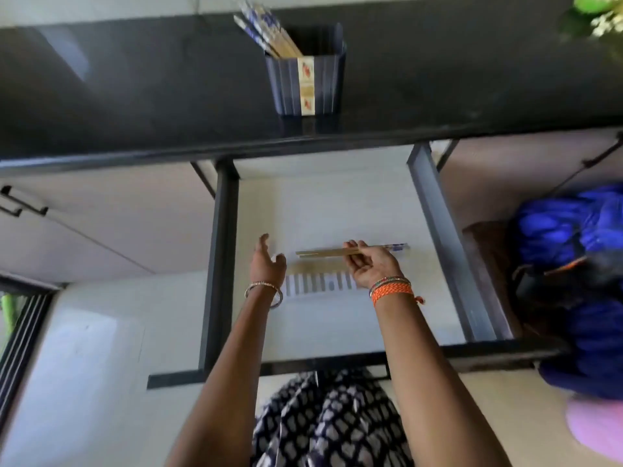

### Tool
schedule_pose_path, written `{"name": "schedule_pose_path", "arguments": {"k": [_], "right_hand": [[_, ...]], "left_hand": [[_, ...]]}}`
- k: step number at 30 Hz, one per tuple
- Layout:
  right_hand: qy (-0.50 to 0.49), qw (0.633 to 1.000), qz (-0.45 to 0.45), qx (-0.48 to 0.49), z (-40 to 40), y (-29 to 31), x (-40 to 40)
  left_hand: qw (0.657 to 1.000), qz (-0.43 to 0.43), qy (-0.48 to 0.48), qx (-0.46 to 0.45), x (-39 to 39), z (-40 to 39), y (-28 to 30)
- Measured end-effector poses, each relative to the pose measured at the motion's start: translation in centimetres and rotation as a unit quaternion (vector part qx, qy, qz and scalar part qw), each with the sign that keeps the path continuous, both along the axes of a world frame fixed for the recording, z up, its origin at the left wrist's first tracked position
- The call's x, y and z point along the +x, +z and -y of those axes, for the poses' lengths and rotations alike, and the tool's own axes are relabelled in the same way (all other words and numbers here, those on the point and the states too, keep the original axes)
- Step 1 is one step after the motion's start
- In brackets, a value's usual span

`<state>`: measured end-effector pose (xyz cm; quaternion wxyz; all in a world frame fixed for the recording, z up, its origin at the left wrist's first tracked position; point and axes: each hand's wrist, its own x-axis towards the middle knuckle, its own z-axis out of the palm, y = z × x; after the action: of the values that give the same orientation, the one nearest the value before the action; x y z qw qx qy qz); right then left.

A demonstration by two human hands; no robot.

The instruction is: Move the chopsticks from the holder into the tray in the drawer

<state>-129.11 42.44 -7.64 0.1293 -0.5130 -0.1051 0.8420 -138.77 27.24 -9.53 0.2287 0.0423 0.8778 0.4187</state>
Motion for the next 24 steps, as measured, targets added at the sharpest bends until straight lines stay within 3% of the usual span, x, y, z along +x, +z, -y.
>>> {"name": "schedule_pose_path", "arguments": {"k": [4,19,24], "right_hand": [[0.028,0.998,0.049,-0.001,2.3,-2.0,0.1],[0.054,0.985,0.156,0.058,4.6,-3.8,-3.3],[0.123,0.979,0.147,0.07,3.7,-3.8,-3.1]], "left_hand": [[0.999,0.023,-0.003,-0.05,1.0,1.2,-2.2],[0.995,0.046,0.08,0.045,2.3,3.1,-4.4],[0.995,0.04,0.088,0.04,2.3,2.9,-4.5]]}}
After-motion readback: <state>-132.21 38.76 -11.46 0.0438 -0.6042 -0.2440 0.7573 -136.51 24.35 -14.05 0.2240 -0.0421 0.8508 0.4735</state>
